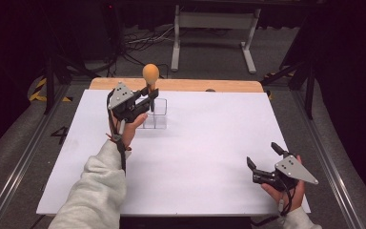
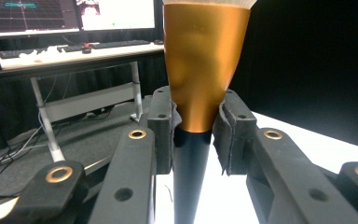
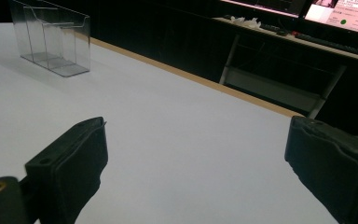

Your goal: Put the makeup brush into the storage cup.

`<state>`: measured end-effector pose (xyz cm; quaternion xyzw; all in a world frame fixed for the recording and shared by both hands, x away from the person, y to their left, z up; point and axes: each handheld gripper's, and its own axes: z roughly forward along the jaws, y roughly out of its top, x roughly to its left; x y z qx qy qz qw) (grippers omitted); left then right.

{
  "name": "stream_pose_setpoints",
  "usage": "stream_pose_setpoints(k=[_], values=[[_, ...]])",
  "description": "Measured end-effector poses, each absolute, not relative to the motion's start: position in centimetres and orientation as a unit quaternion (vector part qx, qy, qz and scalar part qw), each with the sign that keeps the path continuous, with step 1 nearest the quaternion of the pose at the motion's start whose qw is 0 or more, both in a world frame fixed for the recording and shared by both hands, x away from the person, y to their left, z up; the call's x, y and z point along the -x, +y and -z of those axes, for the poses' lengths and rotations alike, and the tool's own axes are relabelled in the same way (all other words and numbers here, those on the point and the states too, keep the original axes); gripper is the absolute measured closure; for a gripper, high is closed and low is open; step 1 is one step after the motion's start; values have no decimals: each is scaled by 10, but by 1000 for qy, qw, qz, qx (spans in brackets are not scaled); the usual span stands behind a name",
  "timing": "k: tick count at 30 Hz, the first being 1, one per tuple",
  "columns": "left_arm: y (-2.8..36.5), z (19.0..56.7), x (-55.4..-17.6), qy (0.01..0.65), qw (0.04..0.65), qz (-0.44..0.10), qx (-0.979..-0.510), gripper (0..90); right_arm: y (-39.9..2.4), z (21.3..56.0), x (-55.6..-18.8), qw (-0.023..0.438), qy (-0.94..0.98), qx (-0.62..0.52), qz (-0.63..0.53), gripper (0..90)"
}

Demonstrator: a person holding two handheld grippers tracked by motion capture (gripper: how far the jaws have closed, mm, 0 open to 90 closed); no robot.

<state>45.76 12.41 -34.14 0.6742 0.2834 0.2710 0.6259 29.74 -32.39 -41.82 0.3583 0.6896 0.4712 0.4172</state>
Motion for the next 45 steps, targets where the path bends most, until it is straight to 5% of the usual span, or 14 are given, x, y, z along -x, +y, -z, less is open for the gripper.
stream_pose_setpoints(k=[45], values=[[101,389,-510,327,598,-255,-686,704,-326,419,-299,408,695,-355,-474,72]])
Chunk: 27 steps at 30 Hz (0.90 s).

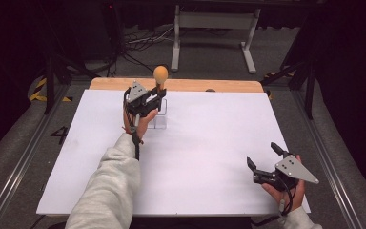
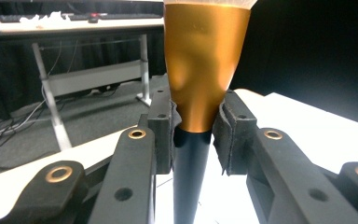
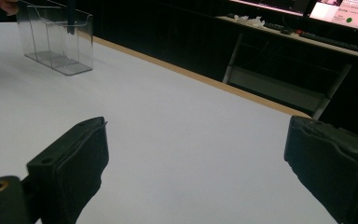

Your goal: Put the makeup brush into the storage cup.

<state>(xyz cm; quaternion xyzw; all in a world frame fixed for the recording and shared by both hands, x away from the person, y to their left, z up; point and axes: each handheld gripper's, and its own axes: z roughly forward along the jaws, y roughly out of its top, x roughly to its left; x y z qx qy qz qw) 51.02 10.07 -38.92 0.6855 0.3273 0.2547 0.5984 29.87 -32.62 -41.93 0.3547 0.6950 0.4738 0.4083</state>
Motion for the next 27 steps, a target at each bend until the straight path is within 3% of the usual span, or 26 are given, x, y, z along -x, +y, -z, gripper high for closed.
stream_pose_setpoints(k=[27], values=[[100,411,-503,332,593,-232,-696,704,-325,419,-299,410,695,-353,-473,74]])
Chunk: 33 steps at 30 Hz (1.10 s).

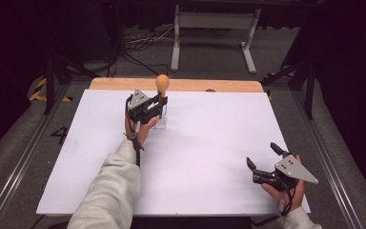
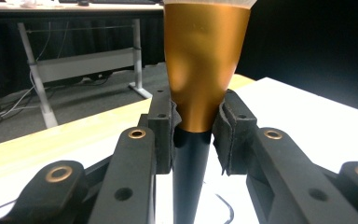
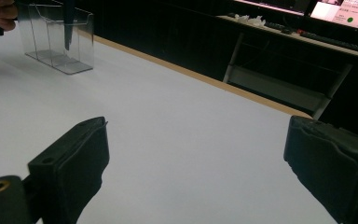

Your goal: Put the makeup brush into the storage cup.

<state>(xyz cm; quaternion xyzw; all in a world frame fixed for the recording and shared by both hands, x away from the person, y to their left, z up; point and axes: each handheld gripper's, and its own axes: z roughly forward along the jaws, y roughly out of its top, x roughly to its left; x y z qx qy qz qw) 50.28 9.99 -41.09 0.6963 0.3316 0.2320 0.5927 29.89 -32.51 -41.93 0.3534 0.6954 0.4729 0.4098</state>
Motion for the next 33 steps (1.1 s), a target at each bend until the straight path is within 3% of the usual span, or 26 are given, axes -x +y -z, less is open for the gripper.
stream_pose_setpoints(k=[33], values=[[100,408,-501,327,585,-238,-702,703,-325,420,-300,406,698,-355,-470,76]])
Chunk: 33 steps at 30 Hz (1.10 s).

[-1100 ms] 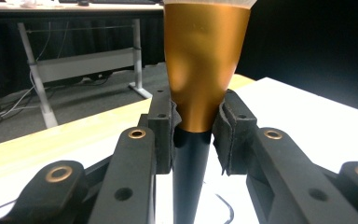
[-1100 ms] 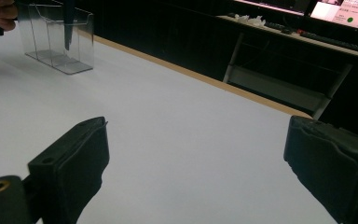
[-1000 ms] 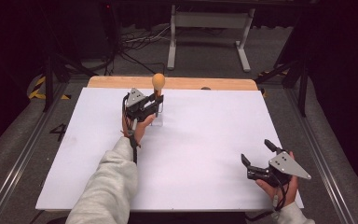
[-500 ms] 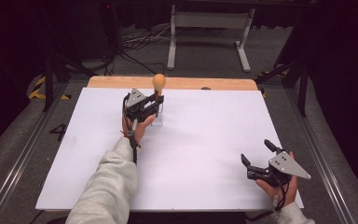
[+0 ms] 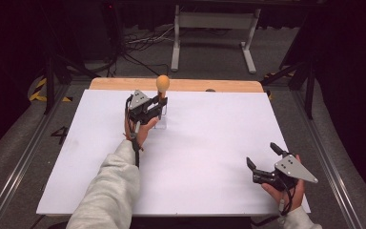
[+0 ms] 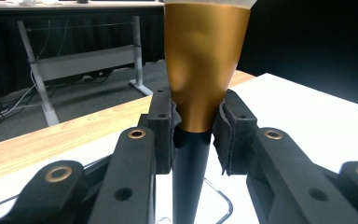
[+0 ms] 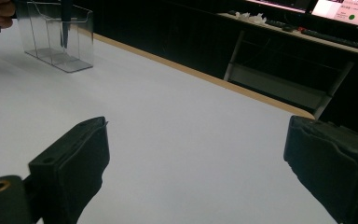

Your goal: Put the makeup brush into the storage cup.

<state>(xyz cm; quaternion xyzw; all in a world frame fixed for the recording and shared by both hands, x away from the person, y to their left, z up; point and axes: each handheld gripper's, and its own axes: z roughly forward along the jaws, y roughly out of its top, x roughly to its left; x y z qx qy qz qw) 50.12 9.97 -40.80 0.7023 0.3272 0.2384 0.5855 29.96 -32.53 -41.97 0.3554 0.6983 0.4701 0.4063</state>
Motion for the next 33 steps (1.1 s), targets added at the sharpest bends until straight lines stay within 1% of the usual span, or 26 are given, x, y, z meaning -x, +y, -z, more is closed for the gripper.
stream_pose_setpoints(k=[10,11,12,14,17,21,24,25,26,33], values=[[100,405,-500,327,584,-240,-703,695,-325,419,-300,405,699,-356,-470,78],[101,405,-500,325,587,-239,-702,671,-325,420,-300,404,699,-356,-470,77],[101,404,-500,324,585,-237,-705,618,-325,420,-300,404,700,-356,-469,76],[101,402,-498,323,576,-243,-710,550,-325,420,-300,403,700,-355,-470,77],[103,399,-496,324,578,-242,-708,468,-325,420,-300,402,701,-356,-470,76],[108,393,-492,319,581,-240,-709,333,-325,419,-300,403,700,-355,-471,76],[110,388,-488,312,573,-254,-714,276,-325,419,-300,402,699,-356,-472,77],[110,387,-486,312,574,-256,-712,230,-325,419,-300,403,699,-356,-471,77],[110,385,-484,309,572,-261,-714,205,-325,419,-300,403,699,-356,-471,77],[113,376,-473,290,561,-275,-725,90,-324,419,-299,403,699,-356,-472,77]])
